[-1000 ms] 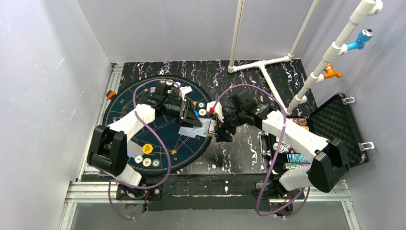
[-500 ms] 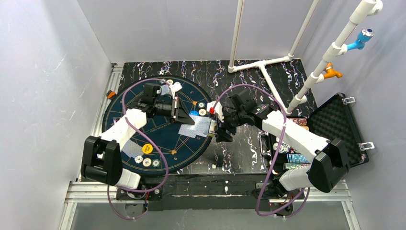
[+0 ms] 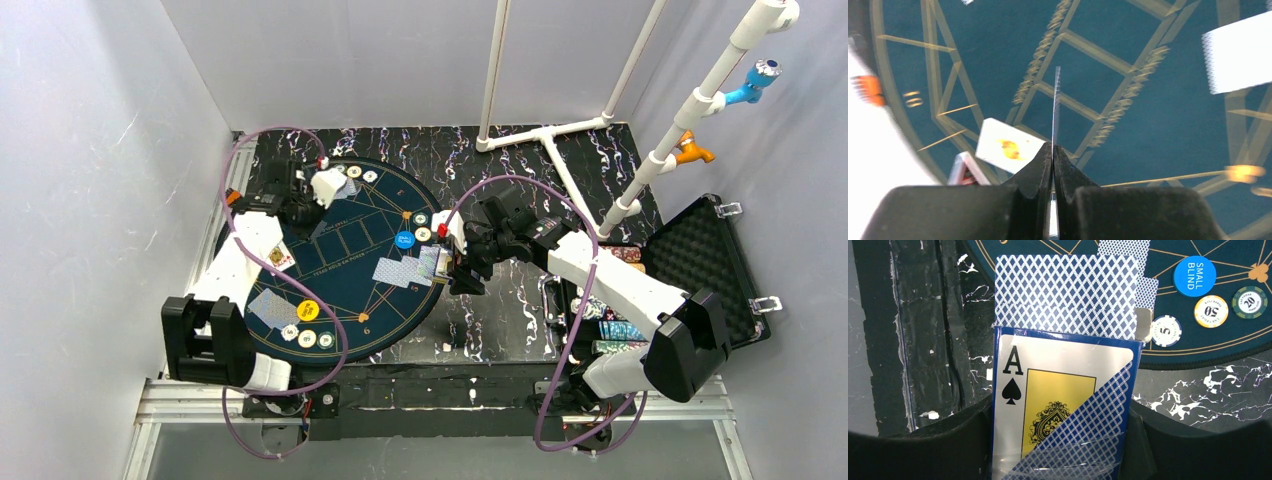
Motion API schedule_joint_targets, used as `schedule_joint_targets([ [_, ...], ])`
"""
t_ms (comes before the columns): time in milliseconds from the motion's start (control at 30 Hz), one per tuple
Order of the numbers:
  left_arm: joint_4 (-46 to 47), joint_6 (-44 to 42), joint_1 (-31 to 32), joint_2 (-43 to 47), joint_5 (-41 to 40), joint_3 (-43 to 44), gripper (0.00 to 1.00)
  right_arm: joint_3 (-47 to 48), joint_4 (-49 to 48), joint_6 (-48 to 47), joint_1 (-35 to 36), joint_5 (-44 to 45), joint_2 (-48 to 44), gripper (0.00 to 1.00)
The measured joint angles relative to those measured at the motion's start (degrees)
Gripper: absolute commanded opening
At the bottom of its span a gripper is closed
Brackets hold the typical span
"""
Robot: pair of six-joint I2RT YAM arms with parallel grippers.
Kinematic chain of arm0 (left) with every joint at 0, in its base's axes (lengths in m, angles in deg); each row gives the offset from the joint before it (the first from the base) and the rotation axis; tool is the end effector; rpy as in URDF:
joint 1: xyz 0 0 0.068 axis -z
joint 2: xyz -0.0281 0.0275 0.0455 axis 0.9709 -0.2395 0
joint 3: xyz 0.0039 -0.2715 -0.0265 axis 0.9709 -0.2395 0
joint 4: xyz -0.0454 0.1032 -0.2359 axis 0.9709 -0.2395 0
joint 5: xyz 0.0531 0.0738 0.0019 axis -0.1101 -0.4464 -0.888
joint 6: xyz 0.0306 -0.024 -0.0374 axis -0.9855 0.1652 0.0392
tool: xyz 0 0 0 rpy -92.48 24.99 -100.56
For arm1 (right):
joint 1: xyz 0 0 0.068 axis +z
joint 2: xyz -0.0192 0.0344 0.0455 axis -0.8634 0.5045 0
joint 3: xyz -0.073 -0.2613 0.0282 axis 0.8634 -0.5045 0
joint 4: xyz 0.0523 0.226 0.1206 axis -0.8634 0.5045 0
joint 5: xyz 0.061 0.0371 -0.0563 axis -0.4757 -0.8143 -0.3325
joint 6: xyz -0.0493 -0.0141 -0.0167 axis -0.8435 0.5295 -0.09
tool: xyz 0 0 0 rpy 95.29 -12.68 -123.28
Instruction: Distribute texas hold em gaming equipment
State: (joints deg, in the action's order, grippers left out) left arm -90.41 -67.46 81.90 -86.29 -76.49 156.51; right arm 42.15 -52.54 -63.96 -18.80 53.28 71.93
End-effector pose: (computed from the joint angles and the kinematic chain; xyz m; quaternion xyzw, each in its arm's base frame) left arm 0.3003 -0.0357 0.2975 0.3094 0.8770 0.0065 0.3676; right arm 0.2054 0.2024 0.2890 -0.6103 0.6666 0.2782 0.3253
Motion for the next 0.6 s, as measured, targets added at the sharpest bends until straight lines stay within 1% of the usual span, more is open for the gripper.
schedule_joint_targets([
  [100, 6.4, -8.7, 0.9, -1.7, -13.0, -5.2, 0.0, 0.0, 0.0, 0.0, 0.0, 0.0, 0.0, 0.01],
  [167, 10.7, -12.9, 0.9, -3.5, -18.8, -7.7, 0.0, 0.0, 0.0, 0.0, 0.0, 0.0, 0.0, 0.01],
  [267, 16.5, -17.2, 0.8, -5.5, -24.5, -10.9, 0.0, 0.0, 0.0, 0.0, 0.0, 0.1, 0.0, 0.01],
  [400, 22.7, -20.3, 1.0, -6.2, -26.9, -15.6, 0.0, 0.0, 0.0, 0.0, 0.0, 0.2, 0.0, 0.01],
  [600, 26.4, -21.2, 2.1, -6.1, -25.6, -20.2, 0.0, 0.0, 0.0, 0.0, 0.0, 0.2, 0.0, 0.01],
])
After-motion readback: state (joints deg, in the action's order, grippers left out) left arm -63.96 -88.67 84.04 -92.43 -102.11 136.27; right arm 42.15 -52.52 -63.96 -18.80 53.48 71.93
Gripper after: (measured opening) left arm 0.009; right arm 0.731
